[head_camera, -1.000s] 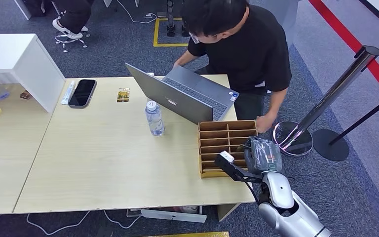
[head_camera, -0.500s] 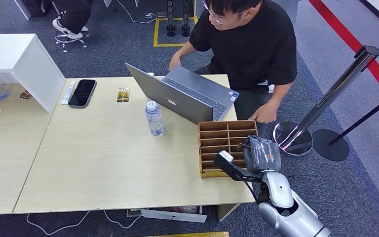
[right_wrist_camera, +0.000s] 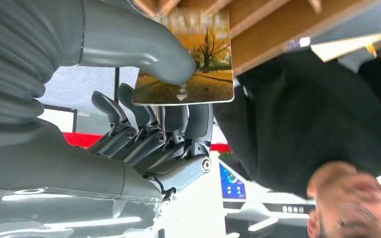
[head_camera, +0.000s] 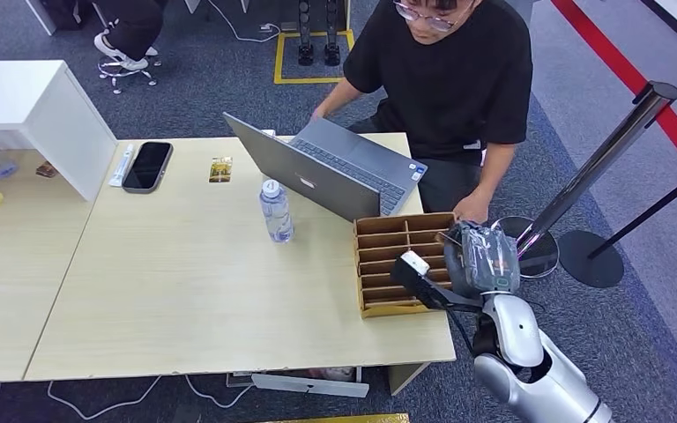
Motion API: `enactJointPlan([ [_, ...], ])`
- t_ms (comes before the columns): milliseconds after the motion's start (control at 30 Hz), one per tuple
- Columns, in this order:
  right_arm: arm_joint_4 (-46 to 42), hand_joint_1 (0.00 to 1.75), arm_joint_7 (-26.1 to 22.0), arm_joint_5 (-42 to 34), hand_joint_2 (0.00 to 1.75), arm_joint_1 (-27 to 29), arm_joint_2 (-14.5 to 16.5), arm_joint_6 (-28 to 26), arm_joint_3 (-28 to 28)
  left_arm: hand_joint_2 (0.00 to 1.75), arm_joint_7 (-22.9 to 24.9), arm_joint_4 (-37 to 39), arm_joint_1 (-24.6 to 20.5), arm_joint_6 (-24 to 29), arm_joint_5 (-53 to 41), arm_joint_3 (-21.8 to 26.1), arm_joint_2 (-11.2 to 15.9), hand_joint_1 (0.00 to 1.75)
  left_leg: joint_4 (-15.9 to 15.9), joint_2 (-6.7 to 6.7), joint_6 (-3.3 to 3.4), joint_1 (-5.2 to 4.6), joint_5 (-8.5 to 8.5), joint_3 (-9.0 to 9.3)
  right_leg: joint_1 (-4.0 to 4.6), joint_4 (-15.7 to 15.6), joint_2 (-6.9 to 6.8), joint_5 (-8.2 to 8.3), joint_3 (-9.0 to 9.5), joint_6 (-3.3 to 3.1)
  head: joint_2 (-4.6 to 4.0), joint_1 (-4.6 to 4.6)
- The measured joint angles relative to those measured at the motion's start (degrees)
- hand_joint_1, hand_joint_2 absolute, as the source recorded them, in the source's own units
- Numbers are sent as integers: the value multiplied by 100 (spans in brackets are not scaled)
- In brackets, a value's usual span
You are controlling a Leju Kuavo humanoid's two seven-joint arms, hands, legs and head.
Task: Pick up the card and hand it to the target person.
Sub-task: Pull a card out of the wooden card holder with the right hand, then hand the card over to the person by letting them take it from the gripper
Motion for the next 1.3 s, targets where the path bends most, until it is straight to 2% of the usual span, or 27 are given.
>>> enactJointPlan([
  [533, -1039, 137, 149, 79, 175, 1, -288, 163, -238, 0, -65, 0, 21, 4, 66, 0, 6, 0, 0, 0, 0, 0, 0, 0, 0, 0, 0, 0, 0, 0, 0, 0],
  [700, -1202, 150, 237, 75, 175, -4, -348, 64, -373, 0, -62, 0, 18, 5, 64, 0, 8, 0, 0, 0, 0, 0, 0, -1, 0, 0, 0, 0, 0, 0, 0, -1],
  [867, -1208, 151, 156, 66, 175, -30, -367, -312, -533, 0, -15, 0, 0, 4, 9, 0, 8, 0, 0, 0, 0, 0, 0, -1, 0, 0, 0, 0, 0, 0, 0, -1],
  [1033, -1114, 151, 103, 327, 175, -135, -379, -452, -635, 0, 66, 0, -40, -3, -95, -1, 6, 0, 0, 0, 0, 0, 0, -1, 0, 0, -1, 0, 0, 0, 0, 0],
  [1300, -379, 148, 4, 551, 175, -236, -440, -723, -796, 0, 166, -1, -139, -14, -232, -2, 2, 0, 0, -1, 0, 0, 0, -2, 0, 0, -2, 0, 0, 0, 0, 0],
])
